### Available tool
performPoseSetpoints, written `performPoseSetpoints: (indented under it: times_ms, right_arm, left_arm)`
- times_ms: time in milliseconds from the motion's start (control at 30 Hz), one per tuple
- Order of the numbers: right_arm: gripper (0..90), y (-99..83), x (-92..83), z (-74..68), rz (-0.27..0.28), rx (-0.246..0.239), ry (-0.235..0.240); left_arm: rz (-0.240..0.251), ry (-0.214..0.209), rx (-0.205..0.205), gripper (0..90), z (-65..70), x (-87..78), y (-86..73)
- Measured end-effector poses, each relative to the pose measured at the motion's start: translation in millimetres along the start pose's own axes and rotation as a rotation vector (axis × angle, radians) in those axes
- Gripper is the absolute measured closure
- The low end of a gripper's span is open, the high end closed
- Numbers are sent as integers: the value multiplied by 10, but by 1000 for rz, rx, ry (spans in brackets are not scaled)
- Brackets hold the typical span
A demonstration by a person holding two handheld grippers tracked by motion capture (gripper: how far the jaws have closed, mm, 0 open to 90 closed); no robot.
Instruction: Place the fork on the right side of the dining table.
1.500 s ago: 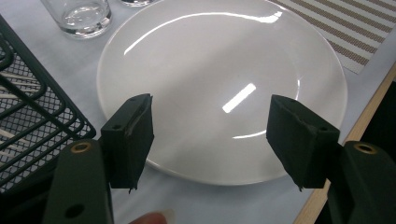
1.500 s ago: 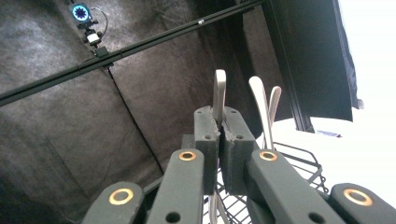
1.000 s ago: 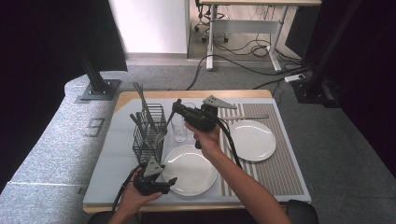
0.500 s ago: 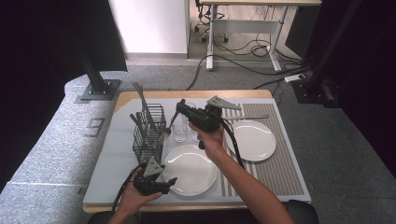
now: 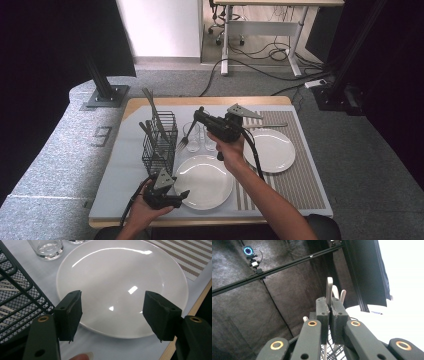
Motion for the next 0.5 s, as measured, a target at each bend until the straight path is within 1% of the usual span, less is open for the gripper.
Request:
performPoseSetpoints:
  times_ms: [333,500]
  right_arm:
    - [864,-2,-72,67,2,3,-17]
    - [864,-21,-101,91,2,11,-24]
  left_arm:
    - [-3,0,-1,320,-1,1,0]
    - [-2,1,-1,320,-3,0,-1]
Point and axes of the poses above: each handheld gripper's, and its own axes: x roughly forward along the jaws, y roughly out of its top, z roughly to its right, the point moved 5 cm from there along x, roughly forward along the jaws, and after that the axes turned 15 degrees about z, right-handed, at the moved point
